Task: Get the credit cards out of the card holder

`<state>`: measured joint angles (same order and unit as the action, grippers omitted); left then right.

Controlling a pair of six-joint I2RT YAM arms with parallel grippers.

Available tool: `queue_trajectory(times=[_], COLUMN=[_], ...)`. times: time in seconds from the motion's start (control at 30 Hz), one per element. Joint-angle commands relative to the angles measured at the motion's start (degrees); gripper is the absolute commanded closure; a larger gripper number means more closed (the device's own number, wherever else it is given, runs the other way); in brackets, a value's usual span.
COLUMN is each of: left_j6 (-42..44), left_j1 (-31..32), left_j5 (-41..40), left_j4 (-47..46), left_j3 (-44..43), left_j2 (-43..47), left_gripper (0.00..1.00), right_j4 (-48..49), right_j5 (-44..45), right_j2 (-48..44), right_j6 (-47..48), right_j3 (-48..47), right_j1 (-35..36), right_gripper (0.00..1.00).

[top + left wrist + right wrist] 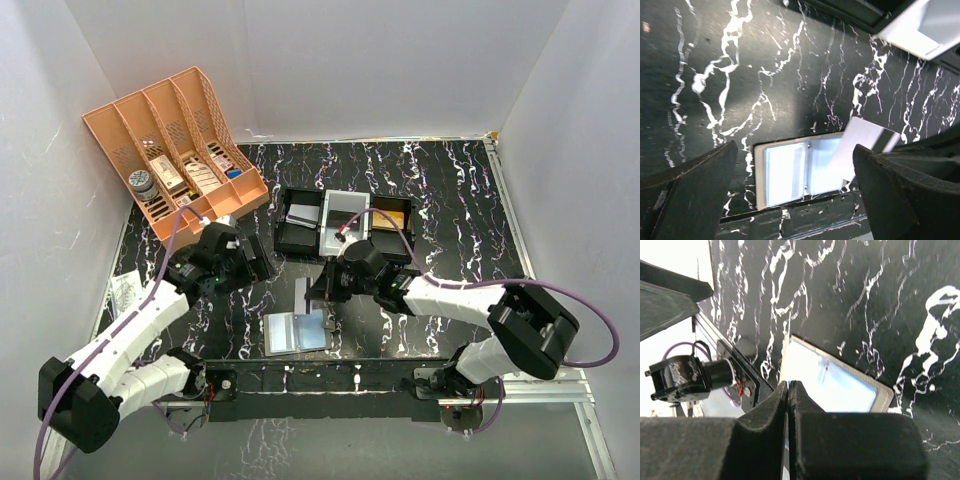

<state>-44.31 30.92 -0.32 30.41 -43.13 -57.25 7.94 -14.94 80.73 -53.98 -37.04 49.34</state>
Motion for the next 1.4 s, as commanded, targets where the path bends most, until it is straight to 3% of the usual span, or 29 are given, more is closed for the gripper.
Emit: queue_trajectory(times=[0.0,0.27,0.43,0.57,0.7,0.77,0.83,0.97,1.07,1.27,1.37], left_j6=[6.27,12.32,15.14,16.70,18.46,18.99,18.35,19.40,19.79,17.52,17.67], left_j1=[-4.10,-6.48,-11.78,-12.68,-12.98,-12.96,-12.95,-12.99,-12.99,-12.83,-12.81], left_j5=[-1.62,-12.37,-9.66,-7.74,-9.28,-9.15,-10.62,-9.32,-9.81,-8.63,-11.96], left_j4=[6.42,10.73,10.01,5.26,2.06,3.88,4.96,1.11,0.65,1.32,1.17], left_j3=[-4.47,-8.01,-6.95,-4.46,-1.82,-2.53,-2.43,-0.50,-0.44,-0.14,0.10], left_j2=[-0.03,2.20,0.16,1.52,2.79,1.95,1.98,4.11,3.69,4.46,5.52], left_gripper=[0.01,0.01,0.01,0.01,0.01,0.01,0.01,0.01,0.01,0.01,0.01], right_j4=[4.48,6.64,11.40,16.65,15.90,14.19,6.56,2.38,-1.03,-8.14,-10.24], right_j5=[7.54,14.50,13.37,9.44,7.29,4.58,5.14,9.55,6.89,9.79,10.95], right_j2=[-3.72,-7.96,-10.03,-9.68,-7.22,-6.05,-4.66,-1.43,3.02,11.26,14.93], right_j6=[3.06,3.42,3.50,9.25,12.53,22.20,36.69,49.38,54.88,65.41,66.11], right_j3=[-3.99,-4.29,-3.39,-4.13,-7.64,-10.74,-16.77,-21.29,-25.76,-34.90,-39.09], right_j1=[-0.48,-2.86,-7.17,-9.62,-11.79,-12.37,-12.40,-12.36,-12.14,-9.90,-8.83], right_gripper=[1.00,1.00,1.00,1.00,1.00,1.00,1.00,1.00,1.00,1.00,1.00])
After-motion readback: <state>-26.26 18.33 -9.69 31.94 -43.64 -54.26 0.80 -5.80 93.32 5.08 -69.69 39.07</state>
